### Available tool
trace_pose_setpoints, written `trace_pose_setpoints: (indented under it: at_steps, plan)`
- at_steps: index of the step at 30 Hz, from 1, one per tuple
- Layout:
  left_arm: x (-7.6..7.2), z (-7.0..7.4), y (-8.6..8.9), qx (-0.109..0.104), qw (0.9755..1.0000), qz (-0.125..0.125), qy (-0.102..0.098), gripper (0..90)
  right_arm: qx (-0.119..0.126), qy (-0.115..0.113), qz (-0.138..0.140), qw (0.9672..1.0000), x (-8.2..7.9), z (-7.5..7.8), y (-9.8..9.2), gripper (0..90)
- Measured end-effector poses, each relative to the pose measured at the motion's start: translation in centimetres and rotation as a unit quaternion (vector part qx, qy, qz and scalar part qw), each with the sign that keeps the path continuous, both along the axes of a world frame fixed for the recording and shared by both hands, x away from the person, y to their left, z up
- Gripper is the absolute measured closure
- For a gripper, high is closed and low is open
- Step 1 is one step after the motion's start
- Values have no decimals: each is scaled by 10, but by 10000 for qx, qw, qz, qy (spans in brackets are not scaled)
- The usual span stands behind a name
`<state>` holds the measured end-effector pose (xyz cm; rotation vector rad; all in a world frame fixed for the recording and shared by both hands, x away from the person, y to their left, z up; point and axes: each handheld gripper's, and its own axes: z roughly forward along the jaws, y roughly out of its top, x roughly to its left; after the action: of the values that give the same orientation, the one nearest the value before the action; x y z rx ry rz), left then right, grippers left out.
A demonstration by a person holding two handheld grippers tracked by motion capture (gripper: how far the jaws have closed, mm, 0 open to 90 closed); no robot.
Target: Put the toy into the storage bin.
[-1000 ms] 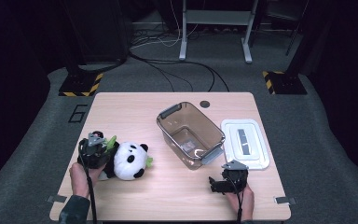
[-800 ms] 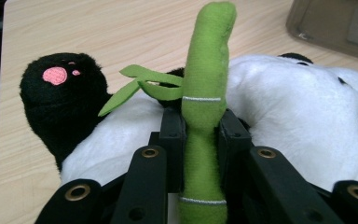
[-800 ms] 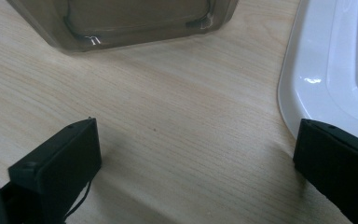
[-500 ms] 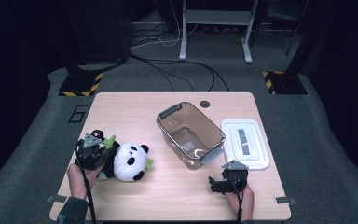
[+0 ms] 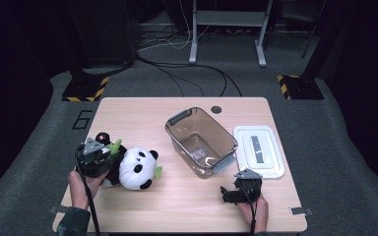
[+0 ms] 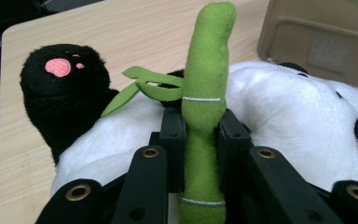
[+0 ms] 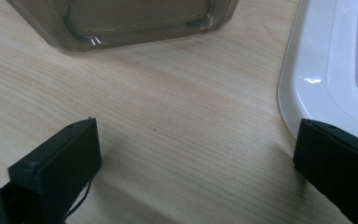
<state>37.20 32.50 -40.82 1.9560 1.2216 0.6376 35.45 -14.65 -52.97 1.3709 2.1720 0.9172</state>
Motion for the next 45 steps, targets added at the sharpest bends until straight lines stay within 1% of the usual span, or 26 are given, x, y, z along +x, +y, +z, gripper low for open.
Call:
trace_pose_setpoints:
  at_steps: [8, 10, 12, 13, 15, 20, 22, 26, 28, 33, 37, 42, 45]
  plan:
    - [-2, 14, -1, -66, 9998, -183, -89, 761, -3, -4, 6, 10000, 0, 0, 0, 0]
    - [-2, 17, -2, -58, 9996, -239, -151, 761, -1, 1, 1, 10000, 0, 0, 0, 0]
    - [-2, 20, -3, -87, 9994, -316, -148, 761, -3, -4, 5, 10000, 0, 0, 0, 0]
    - [-2, 21, -3, -111, 9992, -344, -183, 761, 4, 6, -9, 10000, 0, 0, 0, 0]
    - [-3, 25, -3, -127, 9989, -421, -174, 761, 3, 4, -7, 10000, 0, 0, 0, 0]
    - [-1, 32, -5, -185, 9977, -597, -251, 761, -2, -3, 5, 10000, 0, 0, 0, 0]
    - [-1, 36, -5, -242, 9973, -651, -255, 761, 2, 3, -6, 10000, 0, 0, 0, 0]
    - [2, 43, -6, -340, 9956, -819, -291, 761, 3, 5, -6, 10000, 0, 0, 0, 0]
    - [3, 48, -6, -339, 9951, -884, -289, 761, 4, 5, -8, 10000, 0, 0, 0, 0]
    - [6, 60, -9, -410, 9931, -1030, -369, 761, 5, 5, -9, 10000, 0, 0, 0, 0]
    - [10, 68, -13, -495, 9907, -1193, -423, 761, 1, 2, -4, 10000, 0, 0, 0, 0]
    - [16, 80, -20, -432, 9886, -1347, -517, 761, 4, 5, -9, 10000, 0, 0, 0, 0]
    - [20, 88, -25, -448, 9869, -1440, -570, 761, 1, 2, -4, 10000, 0, 0, 0, 0]
